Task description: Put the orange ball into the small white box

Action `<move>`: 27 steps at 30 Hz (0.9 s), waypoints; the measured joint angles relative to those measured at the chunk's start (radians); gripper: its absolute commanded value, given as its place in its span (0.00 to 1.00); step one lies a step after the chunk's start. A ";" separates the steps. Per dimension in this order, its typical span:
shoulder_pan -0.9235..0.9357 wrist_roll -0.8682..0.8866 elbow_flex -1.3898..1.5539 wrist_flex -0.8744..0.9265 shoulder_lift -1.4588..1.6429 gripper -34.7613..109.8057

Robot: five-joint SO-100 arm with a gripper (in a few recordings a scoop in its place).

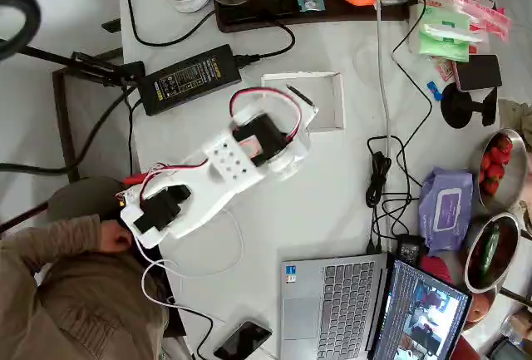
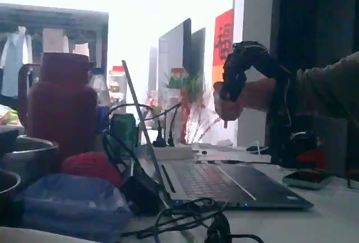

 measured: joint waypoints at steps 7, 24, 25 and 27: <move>0.011 -0.005 -0.003 -0.084 -0.052 0.27; 0.015 0.000 -0.005 -0.153 -0.249 0.27; 0.015 0.000 -0.006 -0.153 -0.256 0.27; 0.015 0.000 -0.005 -0.155 -0.264 0.27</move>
